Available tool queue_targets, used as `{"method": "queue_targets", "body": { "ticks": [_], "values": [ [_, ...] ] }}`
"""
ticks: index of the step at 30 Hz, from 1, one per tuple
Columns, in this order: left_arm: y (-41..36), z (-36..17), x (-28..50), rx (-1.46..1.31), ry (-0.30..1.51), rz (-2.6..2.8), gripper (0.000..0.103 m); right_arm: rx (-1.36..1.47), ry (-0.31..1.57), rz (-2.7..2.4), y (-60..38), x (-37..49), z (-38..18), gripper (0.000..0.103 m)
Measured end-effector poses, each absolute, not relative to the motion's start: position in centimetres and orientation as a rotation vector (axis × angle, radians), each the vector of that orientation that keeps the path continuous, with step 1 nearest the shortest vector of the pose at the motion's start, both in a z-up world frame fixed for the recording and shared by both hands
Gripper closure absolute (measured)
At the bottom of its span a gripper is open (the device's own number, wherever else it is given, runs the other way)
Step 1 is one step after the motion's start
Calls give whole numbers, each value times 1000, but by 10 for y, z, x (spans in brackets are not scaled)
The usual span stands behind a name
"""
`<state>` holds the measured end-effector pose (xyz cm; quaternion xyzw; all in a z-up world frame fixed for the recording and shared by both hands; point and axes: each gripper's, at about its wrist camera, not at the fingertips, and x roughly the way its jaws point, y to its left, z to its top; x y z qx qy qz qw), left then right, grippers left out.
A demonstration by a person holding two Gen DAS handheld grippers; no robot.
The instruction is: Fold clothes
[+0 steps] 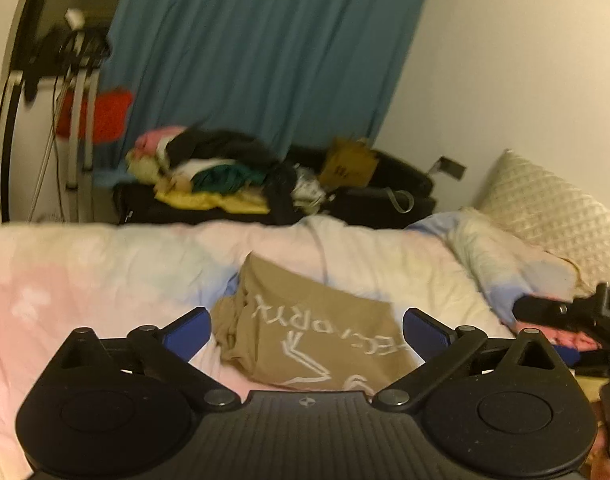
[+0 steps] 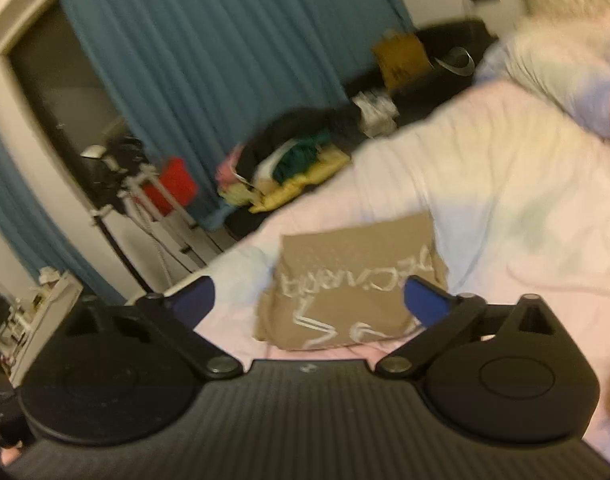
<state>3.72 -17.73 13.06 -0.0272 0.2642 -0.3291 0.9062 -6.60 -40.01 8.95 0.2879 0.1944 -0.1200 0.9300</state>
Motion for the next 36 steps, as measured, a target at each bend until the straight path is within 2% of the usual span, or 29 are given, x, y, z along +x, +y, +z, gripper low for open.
{"method": "queue_targets", "body": {
  "ticks": [6,15,36],
  "values": [
    [-156,155,-20,-1,443,-689,0,505,351,-232,-369,-101,103,0],
    [-118,143,-66,22,361,-616,0,328,255,-260,-322,-131,88,0],
    [-107,79,-69,84,382,-531,0,214,272,-282,-295,-108,15,0]
  ]
}}
